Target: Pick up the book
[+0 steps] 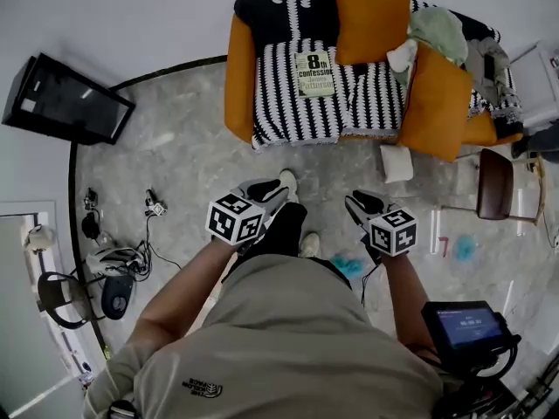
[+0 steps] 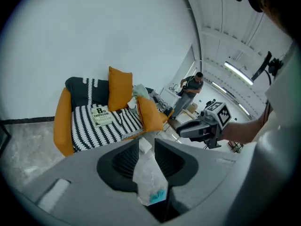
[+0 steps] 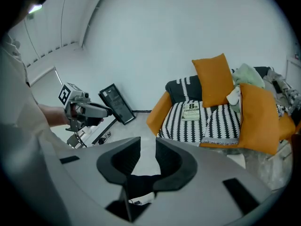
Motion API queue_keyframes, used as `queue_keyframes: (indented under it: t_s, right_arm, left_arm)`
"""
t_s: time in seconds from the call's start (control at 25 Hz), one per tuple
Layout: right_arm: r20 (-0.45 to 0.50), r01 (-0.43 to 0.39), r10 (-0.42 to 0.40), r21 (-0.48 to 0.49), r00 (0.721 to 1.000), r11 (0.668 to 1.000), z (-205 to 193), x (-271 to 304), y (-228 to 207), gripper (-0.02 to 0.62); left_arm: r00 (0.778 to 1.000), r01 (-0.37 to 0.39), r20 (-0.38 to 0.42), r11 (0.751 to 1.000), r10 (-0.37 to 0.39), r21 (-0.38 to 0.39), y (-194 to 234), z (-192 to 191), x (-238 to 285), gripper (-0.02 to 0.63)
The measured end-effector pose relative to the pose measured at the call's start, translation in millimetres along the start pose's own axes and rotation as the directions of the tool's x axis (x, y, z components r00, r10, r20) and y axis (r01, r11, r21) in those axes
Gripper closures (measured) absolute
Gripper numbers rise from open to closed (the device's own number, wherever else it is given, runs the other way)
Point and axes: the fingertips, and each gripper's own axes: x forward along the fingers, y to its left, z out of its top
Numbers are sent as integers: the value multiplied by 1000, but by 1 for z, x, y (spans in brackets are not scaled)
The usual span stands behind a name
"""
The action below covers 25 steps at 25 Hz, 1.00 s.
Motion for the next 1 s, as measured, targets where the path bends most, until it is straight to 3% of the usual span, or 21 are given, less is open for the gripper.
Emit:
queue_keyframes:
  t_s: [0.4, 0.56, 0.8, 1.0]
  right_arm:
    - [-14, 80, -79, 56, 997, 995, 120, 76, -66, 489]
    - [-70, 67, -60, 99, 996, 993, 161, 144, -133, 489]
    - [-99, 45, -33, 122, 995, 991, 184, 183, -158, 489]
    - [-138, 16, 9, 182, 990, 983, 198, 267, -251, 489]
  left_arm:
    - [994, 104, 45, 991, -100, -83, 117, 93, 57, 517]
    - [992, 126, 17, 976, -125, -177, 194, 126, 125, 515]
    - [998, 67, 13, 963, -66, -262, 242, 131, 144, 515]
    - [998, -8, -61, 944, -13, -331, 318, 130, 221, 512]
